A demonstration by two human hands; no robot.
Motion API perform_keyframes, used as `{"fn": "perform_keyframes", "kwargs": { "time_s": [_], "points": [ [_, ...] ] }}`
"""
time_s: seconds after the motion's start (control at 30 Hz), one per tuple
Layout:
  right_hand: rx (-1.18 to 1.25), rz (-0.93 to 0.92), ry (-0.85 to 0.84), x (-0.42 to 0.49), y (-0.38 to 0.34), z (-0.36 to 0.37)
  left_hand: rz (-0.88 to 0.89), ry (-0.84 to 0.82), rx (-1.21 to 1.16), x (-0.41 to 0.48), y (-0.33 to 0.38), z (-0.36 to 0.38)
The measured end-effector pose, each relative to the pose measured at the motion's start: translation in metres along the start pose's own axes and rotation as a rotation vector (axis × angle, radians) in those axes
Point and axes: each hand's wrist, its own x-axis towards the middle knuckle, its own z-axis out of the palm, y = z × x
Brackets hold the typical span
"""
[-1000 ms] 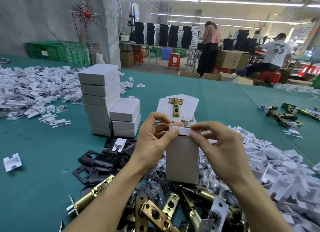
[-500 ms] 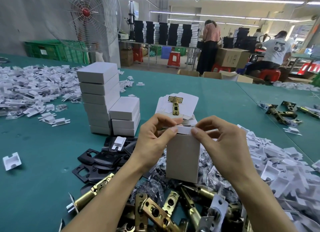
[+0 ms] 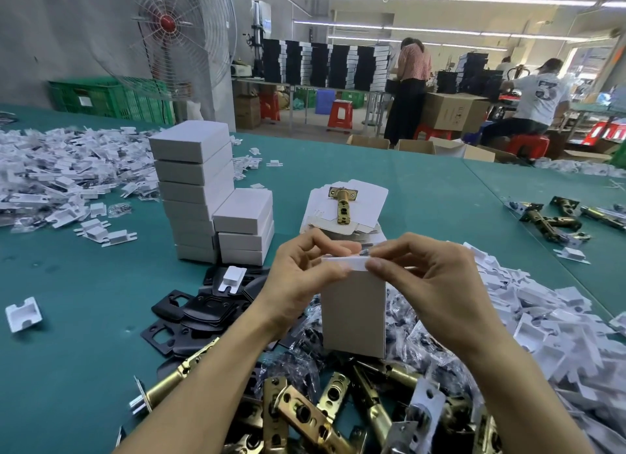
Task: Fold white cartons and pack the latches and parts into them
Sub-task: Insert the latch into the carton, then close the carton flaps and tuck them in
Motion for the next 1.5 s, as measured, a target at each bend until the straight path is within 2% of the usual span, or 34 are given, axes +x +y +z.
{"fn": "perform_keyframes", "kwargs": {
  "time_s": [0.1, 0.23, 0.33, 0.57, 0.7, 0.8, 0.9, 1.0, 1.1, 1.2, 1.37, 1.5],
  "points": [
    [0.029, -0.009, -0.062, 0.0, 0.0, 0.0, 0.029, 0.018, 0.035, -0.001, -0.001, 0.003],
    [-0.059, 0.013, -0.134, -0.001, 0.007, -0.003, 0.075, 0.088, 0.067, -0.001, -0.001, 0.001],
    [-0.134, -0.033, -0.175, -0.002, 0.008, -0.002, 0.11, 0.078, 0.131, 0.0, -0.003, -0.002],
    [0.013, 0.092, -0.242, -0.002, 0.015, -0.001, 0.039, 0.068, 0.114, 0.001, -0.006, -0.004],
    [0.082, 0.093, -0.118, -0.002, 0.01, 0.005, 0.045, 0.137, 0.153, 0.001, -0.004, -0.001],
    [0.239, 0.095, 0.048, 0.0, 0.005, 0.008, 0.048, 0.177, 0.136, 0.002, -0.004, 0.0],
    [0.431, 0.18, 0.232, 0.002, 0.002, 0.006, -0.055, 0.081, 0.142, 0.001, -0.003, 0.0],
    [0.587, 0.361, 0.339, 0.004, 0.005, 0.001, -0.186, -0.034, 0.072, -0.001, -0.002, 0.005],
    [0.648, 0.497, 0.288, 0.003, 0.006, 0.004, -0.183, 0.035, 0.108, -0.001, -0.002, 0.012],
    [0.612, 0.522, 0.241, 0.001, 0.005, 0.014, -0.1, 0.154, 0.273, 0.001, 0.0, 0.013],
    [0.58, 0.595, 0.122, 0.001, 0.006, 0.02, -0.019, 0.272, 0.417, 0.009, 0.011, 0.003],
    [0.385, 0.668, -0.148, -0.001, 0.008, 0.022, -0.04, 0.552, 0.235, 0.029, 0.016, -0.017]
  ]
}}
